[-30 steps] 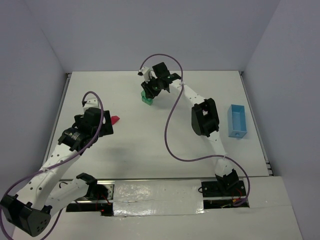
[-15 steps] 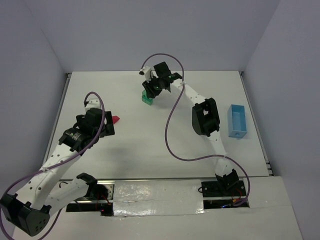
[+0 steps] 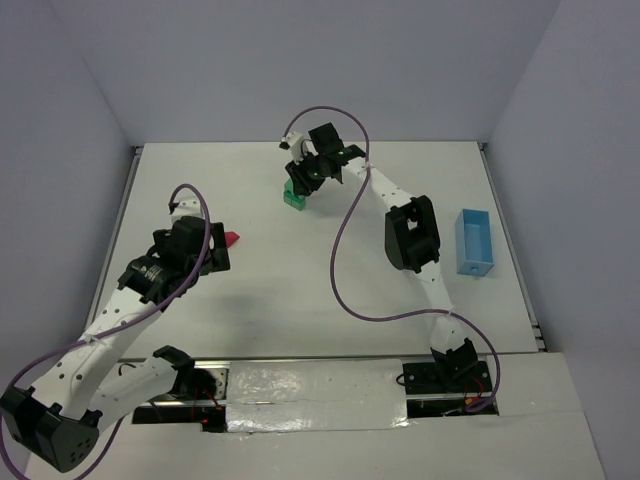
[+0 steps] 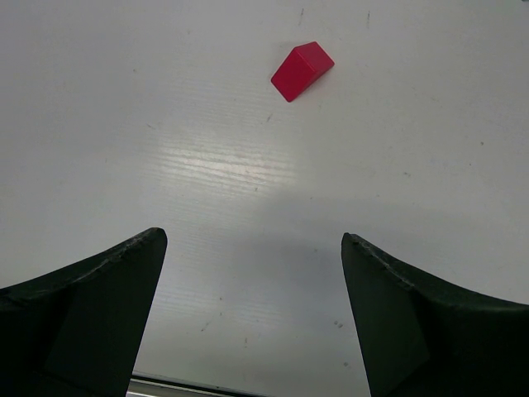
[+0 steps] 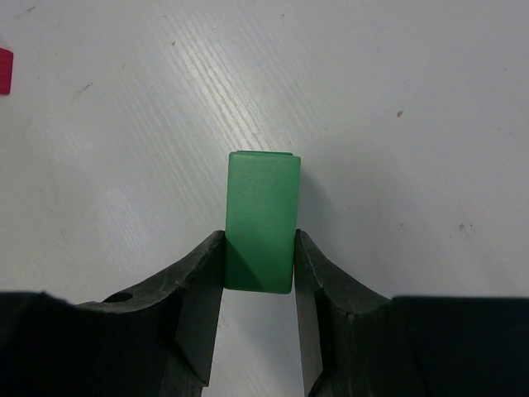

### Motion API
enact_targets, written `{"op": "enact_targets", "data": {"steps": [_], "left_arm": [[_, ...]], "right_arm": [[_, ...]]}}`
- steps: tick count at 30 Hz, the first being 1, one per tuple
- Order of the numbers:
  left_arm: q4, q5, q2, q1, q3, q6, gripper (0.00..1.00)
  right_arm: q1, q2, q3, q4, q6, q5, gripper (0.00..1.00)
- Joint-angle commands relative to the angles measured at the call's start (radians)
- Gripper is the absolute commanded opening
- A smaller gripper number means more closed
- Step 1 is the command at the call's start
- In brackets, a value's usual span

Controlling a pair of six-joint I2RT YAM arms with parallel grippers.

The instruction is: Build the wood block tower

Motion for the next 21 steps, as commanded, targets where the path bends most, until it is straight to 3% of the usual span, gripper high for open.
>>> {"op": "enact_targets", "data": {"steps": [1, 21], "left_arm": [[0.034, 0.000, 0.007, -0.008, -0.004, 0.017, 1.00], [0.035, 0.003, 0.004, -0.023, -0.006, 0.018, 1.00]], "right_arm": [[0.001, -0.030, 0.047, 0.010, 0.002, -0.018, 0.20], [0.011, -0.015, 0.052, 0.002, -0.011, 0.000, 0.26]]}}
